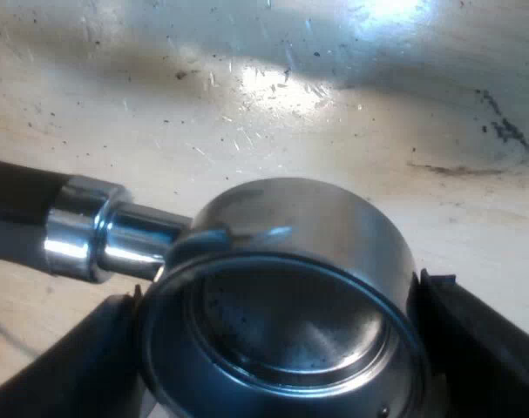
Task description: Put the handle in the coffee machine
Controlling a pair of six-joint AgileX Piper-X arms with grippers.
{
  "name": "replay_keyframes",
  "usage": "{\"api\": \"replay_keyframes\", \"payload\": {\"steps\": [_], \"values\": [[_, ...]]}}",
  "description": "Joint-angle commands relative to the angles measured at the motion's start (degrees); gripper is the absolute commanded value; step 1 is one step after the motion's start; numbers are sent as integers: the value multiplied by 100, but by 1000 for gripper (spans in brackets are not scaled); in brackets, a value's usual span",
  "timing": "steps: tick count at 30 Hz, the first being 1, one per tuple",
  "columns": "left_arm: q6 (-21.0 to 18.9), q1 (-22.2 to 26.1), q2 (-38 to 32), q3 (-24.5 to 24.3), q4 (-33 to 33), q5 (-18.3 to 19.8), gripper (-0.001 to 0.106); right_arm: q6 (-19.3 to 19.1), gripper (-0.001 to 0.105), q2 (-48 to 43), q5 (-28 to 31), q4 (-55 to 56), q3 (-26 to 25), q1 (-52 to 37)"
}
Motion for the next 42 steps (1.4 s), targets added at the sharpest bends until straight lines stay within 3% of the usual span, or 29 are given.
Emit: {"api": "replay_keyframes", "payload": {"steps": [1,3,13,20,32,42], "values": [[-104,-254,85,-30,-220,-372,76,-145,0,-80,-260,0,-120,-9],[-127,-255,185,-30,-314,-374,76,-170,0,-80,-494,-2,-120,-9],[-147,-255,357,343,-371,-176,76,-169,0,-80,-536,-2,-120,-9],[-189,-255,357,777,-1132,11,76,-169,0,-80,-814,-57,-120,-9],[-302,-255,357,1328,-1707,27,76,-169,0,-80,-1066,-177,-120,-9],[-381,-255,357,1329,-1796,27,76,-169,0,-80,-1066,-177,-120,-9]]}}
